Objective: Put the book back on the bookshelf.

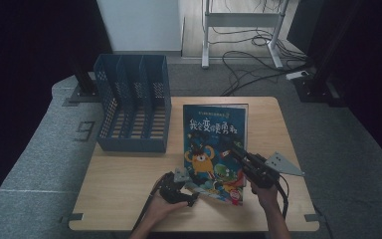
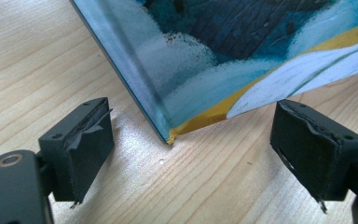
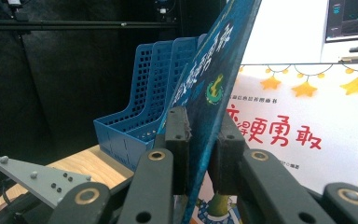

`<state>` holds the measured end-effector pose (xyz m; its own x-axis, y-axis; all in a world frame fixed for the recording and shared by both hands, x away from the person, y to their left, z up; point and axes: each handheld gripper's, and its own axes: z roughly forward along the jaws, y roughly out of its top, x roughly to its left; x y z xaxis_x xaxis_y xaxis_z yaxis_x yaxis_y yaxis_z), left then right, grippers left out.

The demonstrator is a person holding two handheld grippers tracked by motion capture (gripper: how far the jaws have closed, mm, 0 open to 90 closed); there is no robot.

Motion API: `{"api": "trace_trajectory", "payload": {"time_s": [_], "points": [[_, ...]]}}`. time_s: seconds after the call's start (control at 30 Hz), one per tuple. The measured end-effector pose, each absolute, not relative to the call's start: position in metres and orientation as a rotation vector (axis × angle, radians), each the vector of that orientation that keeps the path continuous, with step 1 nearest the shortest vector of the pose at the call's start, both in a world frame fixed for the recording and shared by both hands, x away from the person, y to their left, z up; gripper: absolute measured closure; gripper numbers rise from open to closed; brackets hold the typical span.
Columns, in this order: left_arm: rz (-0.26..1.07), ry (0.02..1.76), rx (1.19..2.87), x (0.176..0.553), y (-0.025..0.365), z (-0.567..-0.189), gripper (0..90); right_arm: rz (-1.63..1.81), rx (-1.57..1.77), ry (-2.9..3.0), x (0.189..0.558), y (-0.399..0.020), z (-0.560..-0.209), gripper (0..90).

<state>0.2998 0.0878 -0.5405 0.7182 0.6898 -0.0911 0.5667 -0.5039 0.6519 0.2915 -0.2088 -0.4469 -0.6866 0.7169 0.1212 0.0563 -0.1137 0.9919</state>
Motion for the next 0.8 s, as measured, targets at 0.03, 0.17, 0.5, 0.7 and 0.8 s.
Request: {"api": "trace_trajectory", "payload": {"time_s": [0.03, 0.17, 0.5, 0.7, 0.8], "points": [[0.234, 0.945, 2.243, 0.299, 0.088, -0.540, 13.6, 1.848, 0.852, 1.692, 0.291, -0.208, -0.447, 78.6], [0.244, 0.948, 2.204, 0.299, 0.091, -0.535, 14.5, 1.848, 0.850, 1.694, 0.291, -0.209, -0.447, 78.6], [0.246, 0.936, 2.221, 0.300, 0.085, -0.538, 12.2, 1.848, 0.842, 1.694, 0.290, -0.209, -0.447, 78.7], [0.290, 0.911, 2.249, 0.295, 0.081, -0.533, 14.5, 1.838, 0.829, 1.696, 0.289, -0.208, -0.446, 78.6], [0.296, 0.902, 2.274, 0.294, 0.079, -0.535, 14.6, 1.843, 0.835, 1.695, 0.290, -0.209, -0.446, 78.5]]}}
